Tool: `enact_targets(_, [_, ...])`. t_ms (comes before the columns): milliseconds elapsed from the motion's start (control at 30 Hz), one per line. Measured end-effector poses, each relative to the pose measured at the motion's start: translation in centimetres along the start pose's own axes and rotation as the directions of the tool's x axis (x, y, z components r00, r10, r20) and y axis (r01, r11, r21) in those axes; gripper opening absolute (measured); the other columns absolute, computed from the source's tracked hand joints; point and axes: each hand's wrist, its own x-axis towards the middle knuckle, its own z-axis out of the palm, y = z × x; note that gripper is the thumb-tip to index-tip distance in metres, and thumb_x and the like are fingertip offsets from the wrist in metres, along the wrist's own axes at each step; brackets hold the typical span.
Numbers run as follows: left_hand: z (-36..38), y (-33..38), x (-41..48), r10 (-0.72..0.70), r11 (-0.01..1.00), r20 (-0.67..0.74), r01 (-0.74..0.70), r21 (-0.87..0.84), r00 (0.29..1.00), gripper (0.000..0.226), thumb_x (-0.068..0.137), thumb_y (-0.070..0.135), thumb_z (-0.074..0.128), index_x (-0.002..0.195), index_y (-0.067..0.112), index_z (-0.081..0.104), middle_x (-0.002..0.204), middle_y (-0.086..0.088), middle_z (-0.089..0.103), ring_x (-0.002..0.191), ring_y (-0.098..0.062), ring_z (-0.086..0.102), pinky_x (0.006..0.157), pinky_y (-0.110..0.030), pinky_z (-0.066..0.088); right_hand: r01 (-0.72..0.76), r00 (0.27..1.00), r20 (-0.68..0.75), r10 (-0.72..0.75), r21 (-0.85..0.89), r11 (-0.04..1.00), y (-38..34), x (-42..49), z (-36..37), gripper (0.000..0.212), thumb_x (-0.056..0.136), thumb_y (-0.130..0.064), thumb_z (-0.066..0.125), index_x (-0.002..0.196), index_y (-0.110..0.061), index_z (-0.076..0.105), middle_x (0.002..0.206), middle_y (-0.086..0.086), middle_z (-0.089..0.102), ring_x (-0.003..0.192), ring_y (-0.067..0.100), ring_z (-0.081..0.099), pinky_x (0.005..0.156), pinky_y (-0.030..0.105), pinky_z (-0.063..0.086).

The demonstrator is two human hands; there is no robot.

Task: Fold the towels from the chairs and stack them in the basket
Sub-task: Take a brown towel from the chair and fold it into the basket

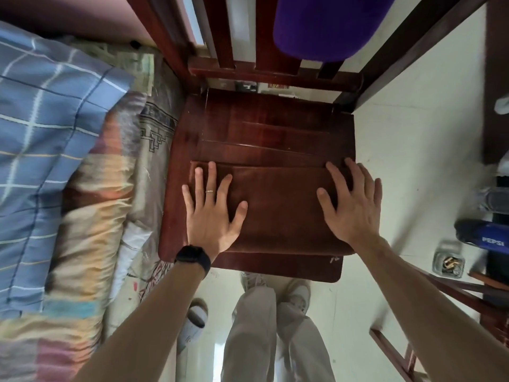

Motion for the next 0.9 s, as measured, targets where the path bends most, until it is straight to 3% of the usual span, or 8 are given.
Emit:
enact_targets(100, [-2.1, -0.9, 3.7, 0.218, 0.970, 0.050, -0.222, 0.098, 0.975, 0.065, 0.097, 0.059, 0.037, 0.153, 0.025, 0.031, 0.167, -0.004, -0.003, 0.154, -0.023, -0.007, 0.120, -0.057, -0.003, -0.131, 0.987, -0.081, 0.137, 0.076, 0.988, -0.7, -0.1, -1.6, 0.048, 0.084, -0.047, 0.056, 0.125, -0.021, 0.061, 0.120, 0.014, 0.058, 0.113, 0.037, 0.052, 0.097, 0.051, 0.042])
enact_targets(267, [-6.1, 3.3, 9.7, 0.368, 0.878, 0.161, -0.400, 0.265, 0.916, 0.063, 0.096, 0.047, 0.047, 0.154, 0.042, 0.024, 0.166, -0.002, -0.017, 0.153, -0.025, -0.008, 0.119, -0.059, -0.006, -0.454, 0.872, 0.304, 0.385, 0.205, 0.867, -1.3, -4.8, -3.2, 0.043, 0.089, -0.044, 0.060, 0.123, -0.017, 0.057, 0.122, 0.009, 0.053, 0.102, 0.040, 0.061, 0.088, 0.043, 0.045])
enact_targets(400, [-5.3, 8.3, 6.5, 0.235, 0.958, 0.075, -0.244, 0.151, 0.969, 0.074, 0.088, 0.021, 0.059, 0.153, 0.040, 0.028, 0.167, -0.004, -0.008, 0.153, -0.028, -0.003, 0.119, -0.059, -0.001, -0.543, 0.795, 0.439, 0.418, 0.208, 0.814, -2.0, -9.9, -2.6, 0.038, 0.093, -0.045, 0.055, 0.118, -0.016, 0.059, 0.115, 0.007, 0.051, 0.101, 0.038, 0.060, 0.078, 0.037, 0.037])
enact_targets(500, [-3.2, 9.3, -0.1, -0.109, 0.987, -0.030, 0.104, -0.126, 0.994, 0.065, 0.088, 0.022, 0.057, 0.149, 0.036, 0.036, 0.165, -0.006, 0.014, 0.148, -0.030, 0.022, 0.118, -0.057, 0.017, -0.548, 0.784, 0.490, 0.381, 0.259, 0.796, -2.1, -12.5, -2.0, 0.032, 0.095, -0.041, 0.055, 0.114, -0.017, 0.061, 0.104, 0.001, 0.045, 0.094, 0.034, 0.058, 0.076, 0.033, 0.035])
enact_targets(667, [0.0, 9.8, -12.2, -0.718, 0.497, 0.143, 0.646, -0.579, 0.681, 0.054, 0.087, 0.031, 0.068, 0.135, 0.020, 0.047, 0.144, -0.014, 0.034, 0.127, -0.038, 0.038, 0.106, -0.048, 0.031, -0.536, 0.815, 0.474, 0.333, 0.399, 0.744, -1.7, -13.7, -1.8, 0.026, 0.092, -0.041, 0.063, 0.092, -0.015, 0.061, 0.088, 0.005, 0.067, 0.093, 0.033, 0.064, 0.074, 0.034, 0.044])
enact_targets(733, [0.5, 9.5, -14.7, -0.729, 0.263, 0.333, 0.694, -0.670, 0.597, 0.048, 0.089, 0.033, 0.069, 0.128, 0.013, 0.051, 0.137, -0.014, 0.039, 0.122, -0.026, 0.047, 0.102, -0.031, 0.037, -0.559, 0.806, 0.494, 0.325, 0.457, 0.692, -1.3, -14.1, -1.7, 0.025, 0.091, -0.041, 0.066, 0.086, -0.017, 0.061, 0.081, 0.004, 0.072, 0.086, 0.029, 0.068, 0.079, 0.037, 0.052])
enact_targets(800, [1.0, 8.8, -16.2, -0.591, 0.114, 0.521, 0.703, -0.702, 0.616, 0.038, 0.091, 0.039, 0.067, 0.119, 0.013, 0.063, 0.122, -0.007, 0.057, 0.091, 0.004, 0.063, 0.079, -0.010, 0.046, -0.579, 0.794, 0.521, 0.314, 0.490, 0.652, -1.0, -14.7, -1.6, 0.024, 0.091, -0.045, 0.066, 0.083, -0.022, 0.060, 0.076, -0.002, 0.074, 0.080, 0.023, 0.072, 0.082, 0.041, 0.056])
enact_targets(900, [1.0, 7.9, -17.0, -0.421, -0.015, 0.653, 0.715, -0.699, 0.630, 0.030, 0.088, 0.048, 0.068, 0.107, 0.025, 0.069, 0.102, 0.005, 0.073, 0.081, -0.002, 0.069, 0.078, -0.027, 0.056, -0.643, 0.752, 0.588, 0.297, 0.559, 0.524, -0.7, -15.7, -1.3, 0.020, 0.093, -0.040, 0.066, 0.097, -0.021, 0.063, 0.085, -0.007, 0.074, 0.072, 0.017, 0.076, 0.086, 0.047, 0.059])
